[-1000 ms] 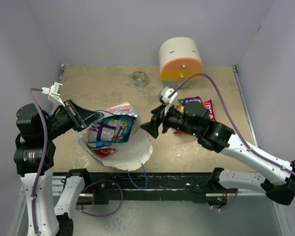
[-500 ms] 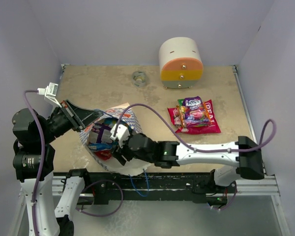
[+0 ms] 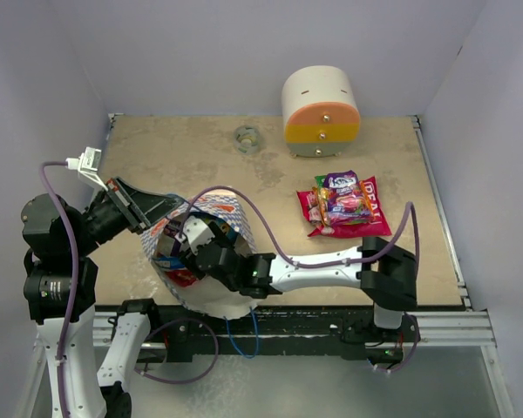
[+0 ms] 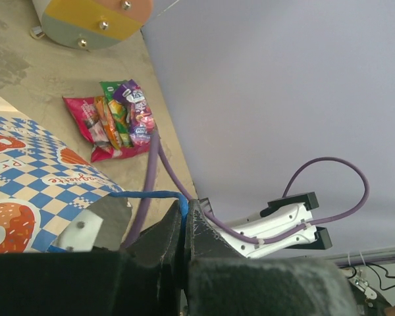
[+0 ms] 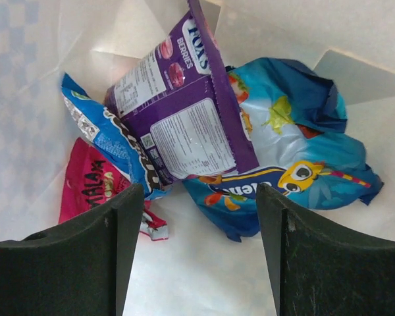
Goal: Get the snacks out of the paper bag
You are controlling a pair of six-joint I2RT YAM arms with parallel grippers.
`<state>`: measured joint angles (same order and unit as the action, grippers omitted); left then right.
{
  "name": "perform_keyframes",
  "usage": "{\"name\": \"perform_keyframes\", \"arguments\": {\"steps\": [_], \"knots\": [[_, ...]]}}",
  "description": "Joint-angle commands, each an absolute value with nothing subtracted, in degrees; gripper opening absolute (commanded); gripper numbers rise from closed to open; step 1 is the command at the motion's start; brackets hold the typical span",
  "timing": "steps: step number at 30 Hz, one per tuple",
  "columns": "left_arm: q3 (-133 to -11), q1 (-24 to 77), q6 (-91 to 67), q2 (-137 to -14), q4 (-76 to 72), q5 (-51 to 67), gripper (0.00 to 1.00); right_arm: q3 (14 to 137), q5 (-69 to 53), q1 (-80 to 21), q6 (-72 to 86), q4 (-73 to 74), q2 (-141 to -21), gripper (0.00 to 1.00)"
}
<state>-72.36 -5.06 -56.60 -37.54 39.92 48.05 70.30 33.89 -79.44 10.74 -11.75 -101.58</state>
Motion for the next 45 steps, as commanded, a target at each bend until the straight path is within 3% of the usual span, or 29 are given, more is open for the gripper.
{"name": "perform_keyframes", "arguments": {"steps": [1,12,19,24,33,38,45], "knots": [[-73.33,-4.66,-57.58,-37.38,36.67,50.13,0.00,72.54,36.59,-79.19,10.10,-17.49,-104.67,0.71],[-74.09,-4.66,-55.83,-38.47,38.93,51.83,0.00,74.52,34.19,-74.94,8.90,-23.26,-109.76,0.77],[-74.32,-4.66,-55.68,-39.07,38.09,52.71,0.00,76.07,26.43,-71.79,11.12,-24.72,-112.73,0.81],[-75.06,-4.66,-54.79,-40.04,37.99,52.82,0.00,75.94,20.65,-71.46,13.80,-25.06,-112.97,0.70],[-74.90,-4.66,-54.55,-40.68,37.39,53.30,0.00,76.54,8.05,-71.59,20.11,-26.93,-113.63,0.36],[-75.14,-4.66,-54.17,-40.65,37.98,53.67,0.00,78.97,17.95,-71.74,18.07,-17.87,-112.46,0.40],[-75.58,-4.66,-52.90,-40.72,39.19,53.53,0.00,80.05,29.27,-70.71,20.52,-4.62,-109.97,0.61]]}}
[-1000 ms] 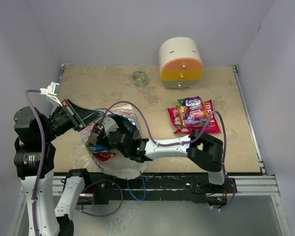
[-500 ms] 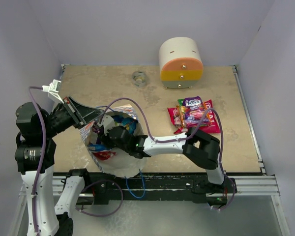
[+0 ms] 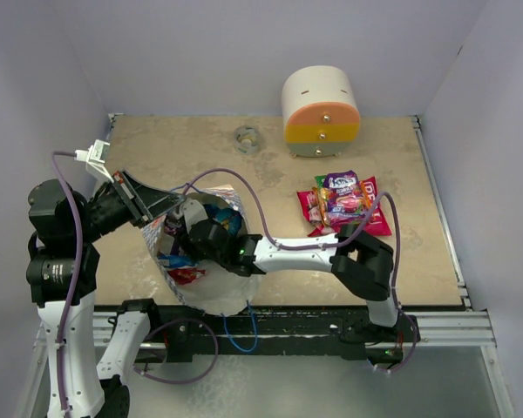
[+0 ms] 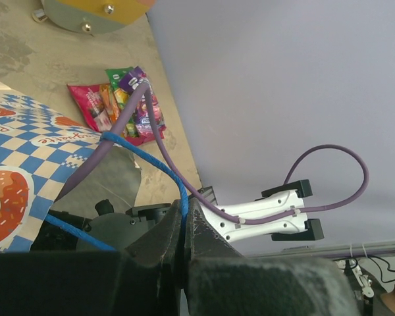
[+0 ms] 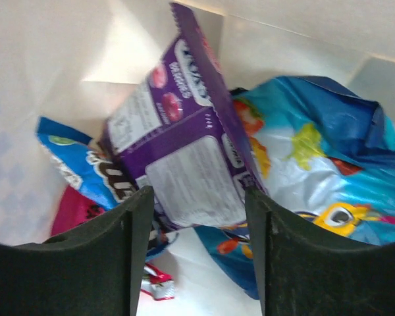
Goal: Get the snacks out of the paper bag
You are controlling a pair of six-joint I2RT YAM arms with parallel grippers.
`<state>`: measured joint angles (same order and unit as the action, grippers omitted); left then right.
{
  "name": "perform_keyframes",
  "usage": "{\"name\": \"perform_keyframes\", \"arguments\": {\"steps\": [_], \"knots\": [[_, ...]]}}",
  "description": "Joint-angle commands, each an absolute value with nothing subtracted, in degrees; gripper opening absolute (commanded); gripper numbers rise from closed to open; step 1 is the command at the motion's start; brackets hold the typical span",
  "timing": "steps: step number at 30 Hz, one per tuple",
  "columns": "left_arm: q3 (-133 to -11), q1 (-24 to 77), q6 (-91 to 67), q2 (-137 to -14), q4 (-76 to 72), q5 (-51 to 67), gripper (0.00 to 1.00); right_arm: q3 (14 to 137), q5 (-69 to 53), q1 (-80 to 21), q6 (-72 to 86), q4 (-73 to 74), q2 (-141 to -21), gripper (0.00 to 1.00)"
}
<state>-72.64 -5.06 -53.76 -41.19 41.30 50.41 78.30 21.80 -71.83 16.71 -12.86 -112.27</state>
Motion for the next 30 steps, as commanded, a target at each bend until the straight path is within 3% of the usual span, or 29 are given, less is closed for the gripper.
{"name": "perform_keyframes", "arguments": {"steps": [1,5,10,15,24,30], "knots": [[-75.63,-4.68,-52.69,-40.86,39.48,53.59,0.00,80.63,29.32,-70.67,21.48,-4.05,-111.17,0.63],[-77.20,-4.65,-51.21,-42.09,40.97,53.88,0.00,87.59,31.58,-70.55,24.38,0.89,-116.61,0.74],[-77.95,-4.66,-50.73,-42.45,41.66,53.99,0.00,90.11,23.52,-69.24,28.18,-3.50,-119.18,0.77],[-78.88,-4.66,-49.99,-42.78,42.23,54.07,0.00,95.22,28.20,-68.67,31.77,6.11,-122.14,0.82],[-79.63,-4.68,-47.72,-43.48,43.94,53.77,0.00,86.86,27.50,-66.94,32.47,6.24,-113.99,0.88],[-79.86,-4.70,-47.31,-43.68,44.48,54.26,0.00,87.28,22.00,-66.72,31.93,3.01,-115.67,0.90]]}}
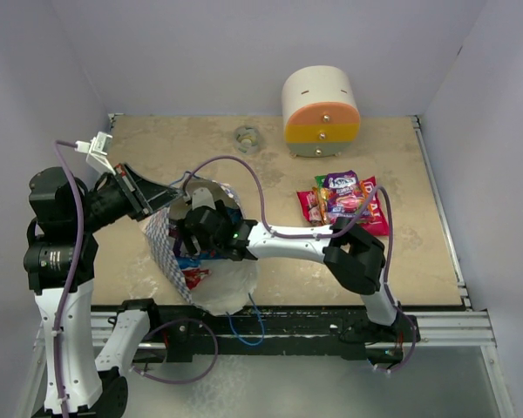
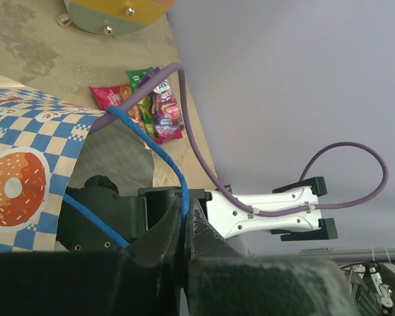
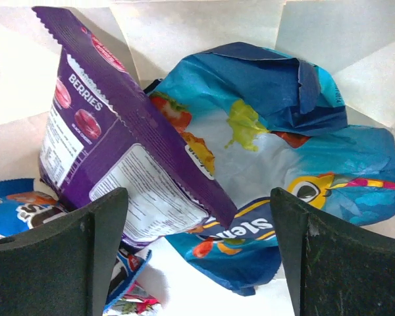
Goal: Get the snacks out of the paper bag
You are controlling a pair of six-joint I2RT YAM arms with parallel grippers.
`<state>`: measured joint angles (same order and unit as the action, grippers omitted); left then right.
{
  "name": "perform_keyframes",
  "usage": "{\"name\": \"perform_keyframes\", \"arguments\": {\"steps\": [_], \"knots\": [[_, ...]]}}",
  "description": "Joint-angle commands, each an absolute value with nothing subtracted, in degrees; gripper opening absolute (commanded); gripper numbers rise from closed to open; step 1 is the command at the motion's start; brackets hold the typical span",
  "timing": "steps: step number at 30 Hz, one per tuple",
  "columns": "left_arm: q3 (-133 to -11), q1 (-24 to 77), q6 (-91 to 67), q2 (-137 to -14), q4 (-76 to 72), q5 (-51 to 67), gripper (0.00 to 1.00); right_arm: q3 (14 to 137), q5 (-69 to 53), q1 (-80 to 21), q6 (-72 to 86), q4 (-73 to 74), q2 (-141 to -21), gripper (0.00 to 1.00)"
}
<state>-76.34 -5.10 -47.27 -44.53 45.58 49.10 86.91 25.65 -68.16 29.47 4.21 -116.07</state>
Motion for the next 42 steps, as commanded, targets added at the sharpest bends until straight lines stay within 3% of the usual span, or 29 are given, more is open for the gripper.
{"name": "perform_keyframes", "arguments": {"steps": [1,15,20,23,26,29,30,37,42], "knots": [[-80.14,-4.66,-47.10,-43.75,44.74,54.38,0.00,87.90,21.53,-66.71,31.99,2.50,-116.10,0.90],[-81.90,-4.67,-44.81,-44.13,47.60,54.57,0.00,88.01,11.92,-67.12,38.25,-6.56,-119.73,0.79],[-83.20,-4.66,-42.81,-44.28,50.76,53.82,0.00,86.86,12.49,-66.81,31.29,-2.83,-120.67,0.85],[-83.54,-4.66,-41.85,-44.17,52.04,53.00,0.00,84.74,12.87,-66.71,29.09,-3.38,-120.84,0.82],[-83.30,-4.66,-42.11,-44.30,51.78,52.31,0.00,84.09,13.97,-66.78,28.98,-7.62,-120.75,0.66],[-83.86,-4.66,-42.91,-45.08,51.51,50.74,0.00,86.13,13.34,-66.86,29.36,-11.14,-120.01,0.36],[-84.16,-4.64,-42.97,-45.51,51.50,50.17,0.00,86.96,13.17,-66.89,29.38,-11.82,-119.45,0.31],[-90.47,-4.67,-38.85,-51.25,53.69,41.09,0.00,87.98,14.94,-66.73,27.02,-14.97,-114.11,0.02],[-95.70,-4.70,-35.40,-55.95,54.23,32.35,0.00,87.95,17.48,-66.71,24.79,-18.14,-110.66,0.00]]}}
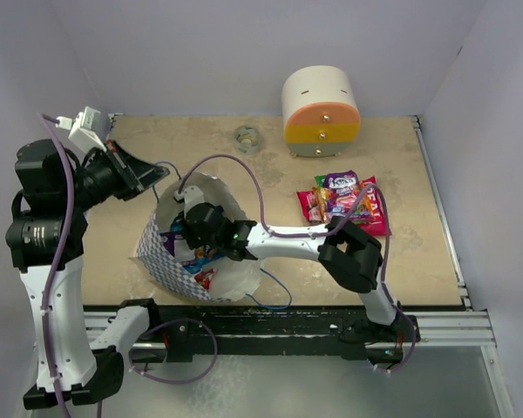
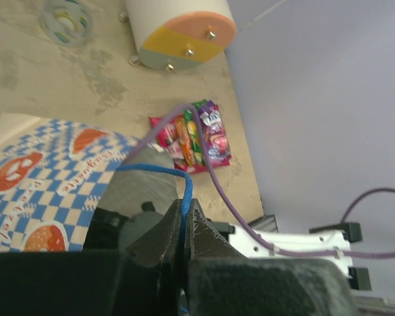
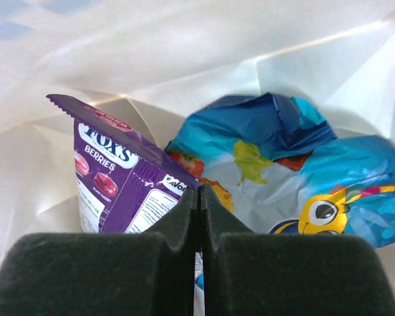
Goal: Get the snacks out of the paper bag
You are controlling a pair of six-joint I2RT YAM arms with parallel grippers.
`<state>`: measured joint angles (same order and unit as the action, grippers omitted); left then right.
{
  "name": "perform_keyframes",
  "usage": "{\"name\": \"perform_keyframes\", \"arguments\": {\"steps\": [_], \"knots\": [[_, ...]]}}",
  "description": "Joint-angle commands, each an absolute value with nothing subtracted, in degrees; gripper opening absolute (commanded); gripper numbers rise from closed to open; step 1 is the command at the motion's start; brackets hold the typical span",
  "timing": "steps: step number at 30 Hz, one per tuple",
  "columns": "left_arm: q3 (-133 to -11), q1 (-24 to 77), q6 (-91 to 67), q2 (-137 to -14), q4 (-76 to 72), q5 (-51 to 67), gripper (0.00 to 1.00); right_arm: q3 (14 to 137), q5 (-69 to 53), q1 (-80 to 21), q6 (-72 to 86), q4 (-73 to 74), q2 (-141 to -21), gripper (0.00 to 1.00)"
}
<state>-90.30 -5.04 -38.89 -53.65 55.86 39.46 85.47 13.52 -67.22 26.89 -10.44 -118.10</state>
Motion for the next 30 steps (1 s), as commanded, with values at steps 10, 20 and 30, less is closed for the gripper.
{"name": "perform_keyframes", "arguments": {"steps": [10,20,30], "knots": [[-101.20,-4.66,-28.31,-59.50,52.41,23.38,0.00,81.16,25.10,-66.56,16.69,-23.41,-99.24,0.00],[-108.95,-1.94,-16.18,-65.22,45.79,21.59,0.00,80.38,25.59,-65.28,9.65,-22.59,-96.23,0.00],[-109.47,3.61,-15.48,-66.39,44.97,26.32,0.00,83.46,25.95,-64.43,8.05,-14.75,-90.26,0.00]]}}
